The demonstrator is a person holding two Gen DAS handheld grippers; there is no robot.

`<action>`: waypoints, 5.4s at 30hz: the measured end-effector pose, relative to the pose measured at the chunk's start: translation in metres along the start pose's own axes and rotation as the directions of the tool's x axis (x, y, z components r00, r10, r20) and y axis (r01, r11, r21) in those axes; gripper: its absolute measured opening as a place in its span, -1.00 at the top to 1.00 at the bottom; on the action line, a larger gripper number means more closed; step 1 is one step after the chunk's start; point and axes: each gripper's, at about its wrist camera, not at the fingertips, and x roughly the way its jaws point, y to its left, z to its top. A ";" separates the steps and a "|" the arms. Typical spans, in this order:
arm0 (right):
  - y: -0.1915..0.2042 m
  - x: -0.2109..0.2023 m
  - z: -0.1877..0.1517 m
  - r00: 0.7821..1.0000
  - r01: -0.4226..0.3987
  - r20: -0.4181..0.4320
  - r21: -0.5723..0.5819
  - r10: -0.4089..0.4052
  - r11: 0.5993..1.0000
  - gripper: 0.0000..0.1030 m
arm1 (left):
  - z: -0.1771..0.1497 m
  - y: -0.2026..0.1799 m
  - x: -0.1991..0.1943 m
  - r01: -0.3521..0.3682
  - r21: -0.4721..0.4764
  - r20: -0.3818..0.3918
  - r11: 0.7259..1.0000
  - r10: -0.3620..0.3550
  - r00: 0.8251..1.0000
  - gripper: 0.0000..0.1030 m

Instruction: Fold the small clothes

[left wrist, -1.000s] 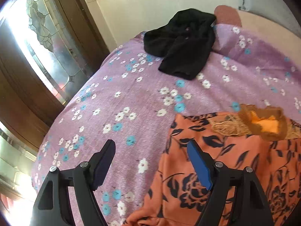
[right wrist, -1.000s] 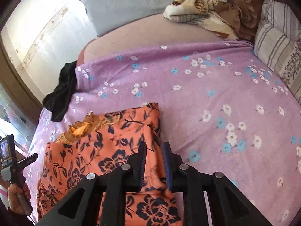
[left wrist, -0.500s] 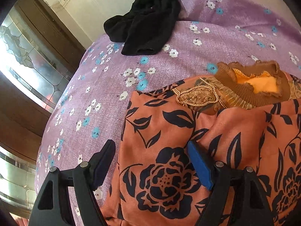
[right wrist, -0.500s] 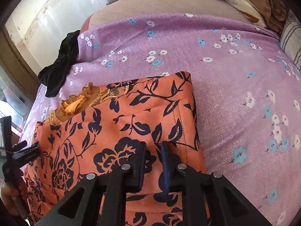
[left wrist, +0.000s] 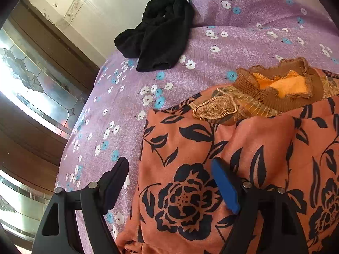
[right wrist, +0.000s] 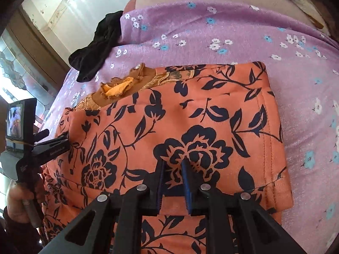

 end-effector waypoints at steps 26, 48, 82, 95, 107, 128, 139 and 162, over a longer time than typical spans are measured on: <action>-0.001 -0.024 -0.012 0.998 -0.043 -0.034 0.018 0.044 0.999 0.61 | -0.021 -0.021 -0.037 0.167 0.068 0.012 0.984 -0.168 0.986 -0.57; -0.082 -0.165 -0.145 0.979 -0.169 0.164 0.316 0.122 0.934 -0.38 | -0.220 0.181 -0.078 0.200 -0.268 -0.056 0.942 -0.223 0.973 -0.57; -0.109 -0.166 -0.220 0.981 -0.130 -0.066 0.460 0.180 0.878 -0.38 | -0.296 0.137 -0.070 0.541 -0.377 -0.257 0.752 -0.646 0.719 0.38; -0.071 -0.148 -0.230 0.969 -0.132 -0.158 0.328 0.192 0.935 0.53 | -0.288 0.148 -0.054 0.567 -0.462 -0.253 0.682 -0.714 0.653 0.37; -0.042 -0.158 -0.223 0.981 -0.128 -0.124 0.162 0.149 0.978 0.78 | -0.288 0.155 -0.049 0.543 -0.471 -0.273 0.695 -0.700 0.660 0.49; -0.025 -0.172 -0.213 0.979 -0.168 -0.103 0.064 0.174 0.984 0.78 | -0.262 0.152 -0.061 0.565 -0.410 -0.260 0.716 -0.685 0.681 0.87; -0.037 -0.200 -0.120 0.897 -0.436 0.158 0.166 0.412 0.885 0.79 | -0.177 0.201 -0.094 0.659 -0.381 -0.113 0.649 -0.739 0.664 0.86; -0.156 -0.053 0.033 0.882 -0.437 0.403 0.507 0.244 0.743 -0.32 | 0.000 0.145 0.090 0.610 -0.623 0.136 0.490 -0.699 0.702 0.78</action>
